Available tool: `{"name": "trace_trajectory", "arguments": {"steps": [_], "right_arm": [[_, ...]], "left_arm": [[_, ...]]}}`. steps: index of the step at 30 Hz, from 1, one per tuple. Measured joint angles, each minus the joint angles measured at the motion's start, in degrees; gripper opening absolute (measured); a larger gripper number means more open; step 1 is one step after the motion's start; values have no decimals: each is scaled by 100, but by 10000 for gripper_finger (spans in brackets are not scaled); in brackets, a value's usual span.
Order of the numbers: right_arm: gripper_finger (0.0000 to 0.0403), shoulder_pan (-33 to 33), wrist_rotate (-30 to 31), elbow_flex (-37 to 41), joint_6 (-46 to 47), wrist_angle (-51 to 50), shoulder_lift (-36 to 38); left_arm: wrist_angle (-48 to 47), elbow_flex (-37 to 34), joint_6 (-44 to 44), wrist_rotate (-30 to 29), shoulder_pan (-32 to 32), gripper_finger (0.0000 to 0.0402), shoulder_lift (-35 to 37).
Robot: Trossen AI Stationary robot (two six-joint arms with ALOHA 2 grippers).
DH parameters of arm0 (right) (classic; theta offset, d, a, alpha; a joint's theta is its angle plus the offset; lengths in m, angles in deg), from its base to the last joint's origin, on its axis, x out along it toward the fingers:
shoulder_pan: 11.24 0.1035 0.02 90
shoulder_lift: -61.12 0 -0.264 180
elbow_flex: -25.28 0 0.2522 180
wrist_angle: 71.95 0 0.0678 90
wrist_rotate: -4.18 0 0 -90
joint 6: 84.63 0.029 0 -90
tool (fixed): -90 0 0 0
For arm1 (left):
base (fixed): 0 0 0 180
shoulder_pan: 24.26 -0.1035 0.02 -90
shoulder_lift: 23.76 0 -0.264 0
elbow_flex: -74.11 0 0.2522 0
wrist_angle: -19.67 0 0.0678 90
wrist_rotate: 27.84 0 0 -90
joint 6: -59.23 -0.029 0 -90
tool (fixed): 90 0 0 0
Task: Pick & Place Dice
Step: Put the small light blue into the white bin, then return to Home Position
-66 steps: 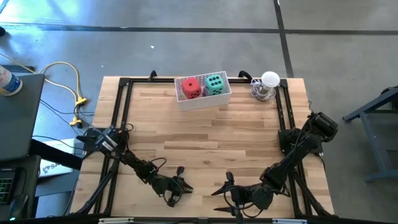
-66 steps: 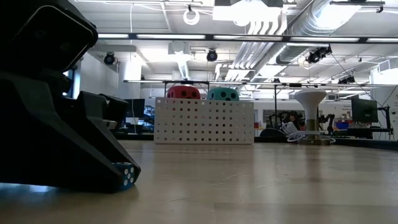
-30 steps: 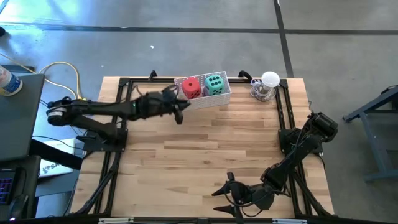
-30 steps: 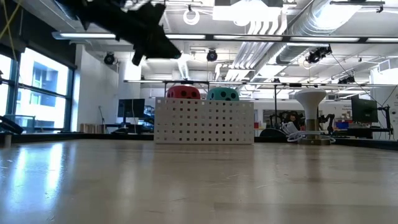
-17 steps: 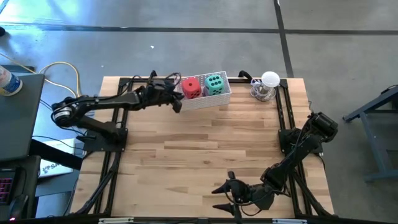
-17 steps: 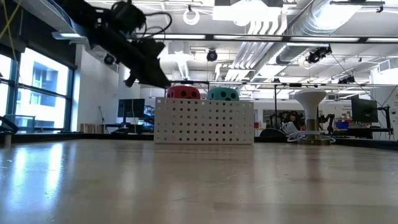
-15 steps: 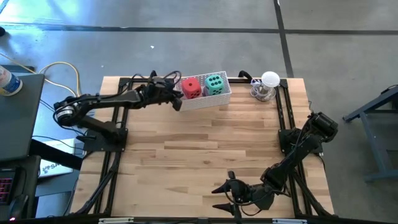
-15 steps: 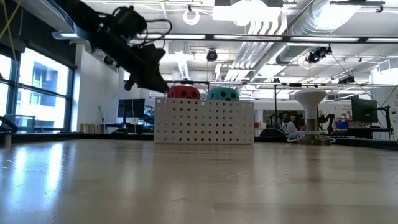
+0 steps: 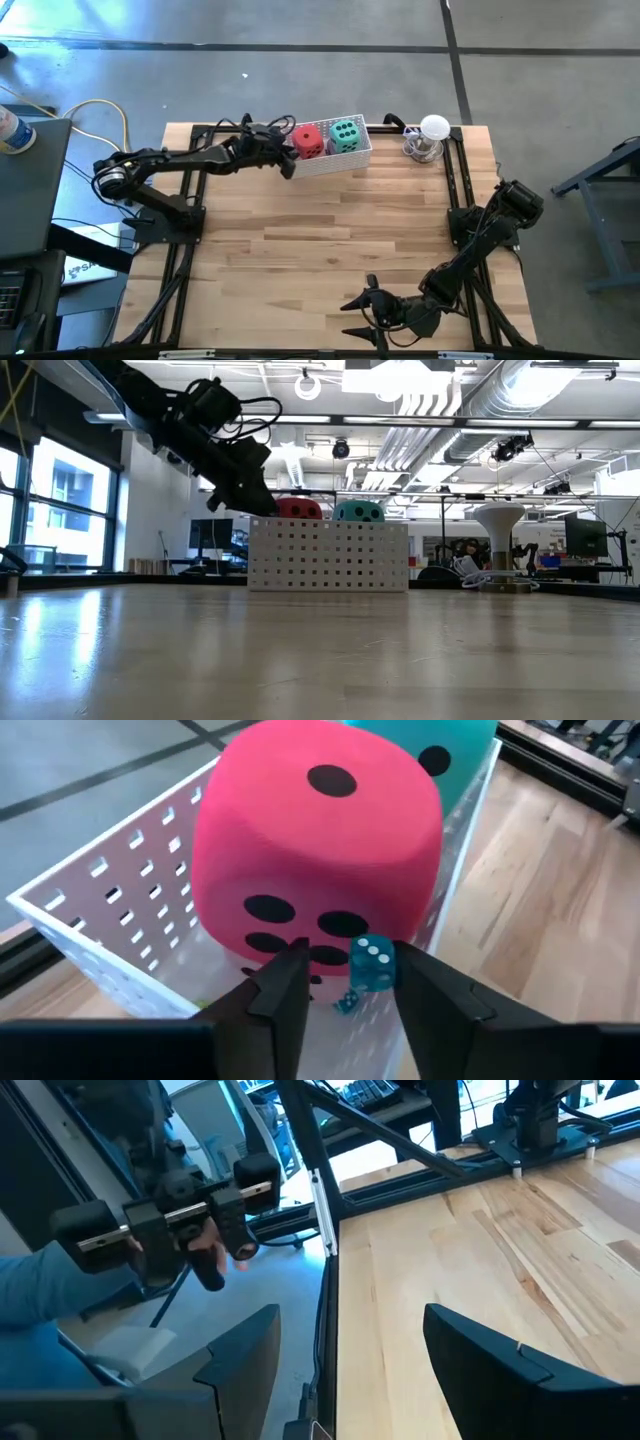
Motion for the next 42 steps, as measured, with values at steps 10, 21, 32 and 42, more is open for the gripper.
{"name": "trace_trajectory", "arguments": {"steps": [10, 21, 32, 42], "right_arm": [[238, 0, -1, 0, -42, -26, 0], [238, -204, -15, 0, -604, -29, 0], [238, -542, -283, 0, -627, -131, 0], [238, -658, -512, 0, -795, -270, 0]], "left_arm": [[-78, 0, 215, -684, 282, 200, 0], [-328, 6, 25, -1027, 686, 238, -22], [-152, 7, -234, -2478, 1151, 239, 51], [-115, 4, -166, -2699, 1248, 239, 116]]}}
